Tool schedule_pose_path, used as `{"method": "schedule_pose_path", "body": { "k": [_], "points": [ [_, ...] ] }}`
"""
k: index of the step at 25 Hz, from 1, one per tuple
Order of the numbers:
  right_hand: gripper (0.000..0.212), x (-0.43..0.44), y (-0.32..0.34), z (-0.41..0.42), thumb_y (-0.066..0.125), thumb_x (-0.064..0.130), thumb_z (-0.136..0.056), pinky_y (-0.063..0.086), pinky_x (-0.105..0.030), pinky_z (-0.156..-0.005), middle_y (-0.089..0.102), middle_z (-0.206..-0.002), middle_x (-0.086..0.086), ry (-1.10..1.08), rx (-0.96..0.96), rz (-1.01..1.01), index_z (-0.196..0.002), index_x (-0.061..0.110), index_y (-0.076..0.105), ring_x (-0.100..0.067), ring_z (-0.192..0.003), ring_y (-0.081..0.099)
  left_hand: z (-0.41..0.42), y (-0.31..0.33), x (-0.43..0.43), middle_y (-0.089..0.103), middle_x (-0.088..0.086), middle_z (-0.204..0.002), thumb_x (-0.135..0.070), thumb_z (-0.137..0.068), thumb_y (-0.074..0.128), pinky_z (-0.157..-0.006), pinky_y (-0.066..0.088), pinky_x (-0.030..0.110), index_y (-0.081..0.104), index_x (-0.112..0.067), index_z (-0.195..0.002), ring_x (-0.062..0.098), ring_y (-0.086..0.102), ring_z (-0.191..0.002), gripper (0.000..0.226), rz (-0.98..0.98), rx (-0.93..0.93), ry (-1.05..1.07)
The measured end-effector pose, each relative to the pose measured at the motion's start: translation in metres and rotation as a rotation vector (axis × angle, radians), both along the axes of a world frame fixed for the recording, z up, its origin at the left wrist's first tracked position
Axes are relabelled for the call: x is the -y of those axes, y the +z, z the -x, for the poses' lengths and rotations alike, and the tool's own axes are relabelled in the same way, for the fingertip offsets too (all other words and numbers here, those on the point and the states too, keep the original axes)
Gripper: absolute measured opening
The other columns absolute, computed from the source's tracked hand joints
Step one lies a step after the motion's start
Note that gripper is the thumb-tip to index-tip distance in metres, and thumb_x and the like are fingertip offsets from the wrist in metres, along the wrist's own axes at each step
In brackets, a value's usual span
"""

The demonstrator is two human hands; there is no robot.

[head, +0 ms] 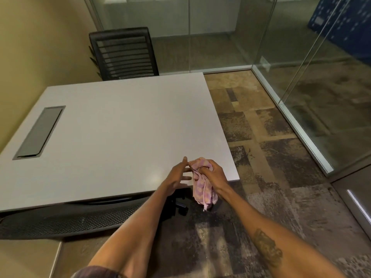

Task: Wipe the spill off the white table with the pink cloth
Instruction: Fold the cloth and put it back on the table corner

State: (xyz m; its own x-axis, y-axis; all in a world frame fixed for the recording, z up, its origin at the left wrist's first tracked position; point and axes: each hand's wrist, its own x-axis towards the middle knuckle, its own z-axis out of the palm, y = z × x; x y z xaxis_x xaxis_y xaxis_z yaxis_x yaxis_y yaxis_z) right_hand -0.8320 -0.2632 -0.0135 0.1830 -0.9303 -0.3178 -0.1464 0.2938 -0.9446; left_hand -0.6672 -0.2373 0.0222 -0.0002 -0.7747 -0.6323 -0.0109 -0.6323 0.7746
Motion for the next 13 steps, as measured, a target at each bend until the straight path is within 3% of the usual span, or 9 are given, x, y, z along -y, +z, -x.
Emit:
{"method": "schedule_pose_path", "body": {
  "k": [2,5,8,10,13],
  "points": [
    [0.025,-0.005,0.015,-0.011,0.067,0.016,-0.090,0.057,-0.035,-0.091,0.072,-0.111,-0.003,-0.018,-0.015,0.023,-0.115,0.022,0.069,-0.021,-0.102,0.069,0.001,0.015,-0.008,0.063,-0.008,-0.127,-0.061,-0.100,0.041,-0.087,0.056,0.040,0.058,-0.035,-0.129,0.020,0.063,-0.111,0.043,0.009,-0.088,0.026],
    [0.030,-0.012,0.042,-0.021,0.068,0.019,-0.090,0.055,-0.026,-0.087,0.072,-0.113,0.000,-0.052,-0.053,0.064,-0.120,0.022,0.070,-0.017,-0.103,0.069,-0.002,0.027,-0.017,0.049,0.000,-0.147,-0.051,-0.101,0.051,-0.108,0.047,0.049,0.037,-0.024,-0.151,0.026,0.054,-0.130,0.059,0.133,0.031,0.116],
    [0.026,-0.019,0.072,-0.026,0.067,0.020,-0.090,0.051,-0.013,-0.075,0.073,-0.104,0.009,-0.094,-0.079,0.098,-0.115,0.029,0.070,-0.010,-0.096,0.068,-0.006,0.038,-0.027,0.057,0.001,-0.132,-0.041,-0.100,0.058,-0.099,0.049,0.034,0.051,-0.016,-0.136,0.019,0.057,-0.118,0.045,0.369,0.250,0.160],
    [0.028,-0.024,0.089,-0.029,0.067,0.019,-0.091,0.050,-0.016,-0.077,0.072,-0.105,0.006,-0.122,-0.079,0.110,-0.119,0.026,0.070,-0.012,-0.097,0.068,-0.007,0.050,-0.034,0.062,-0.002,-0.116,-0.035,-0.100,0.059,-0.096,0.051,0.035,0.058,-0.017,-0.123,0.020,0.060,-0.111,0.029,0.398,0.234,0.116],
    [0.033,-0.030,0.110,-0.032,0.065,0.016,-0.093,0.051,-0.020,-0.084,0.071,-0.113,0.001,-0.146,-0.077,0.144,-0.126,0.021,0.067,-0.015,-0.099,0.066,-0.005,0.067,-0.043,0.063,-0.005,-0.107,-0.032,-0.098,0.060,-0.086,0.056,0.029,0.058,-0.023,-0.120,0.018,0.066,-0.101,0.023,0.375,0.182,0.052]
  ]
}}
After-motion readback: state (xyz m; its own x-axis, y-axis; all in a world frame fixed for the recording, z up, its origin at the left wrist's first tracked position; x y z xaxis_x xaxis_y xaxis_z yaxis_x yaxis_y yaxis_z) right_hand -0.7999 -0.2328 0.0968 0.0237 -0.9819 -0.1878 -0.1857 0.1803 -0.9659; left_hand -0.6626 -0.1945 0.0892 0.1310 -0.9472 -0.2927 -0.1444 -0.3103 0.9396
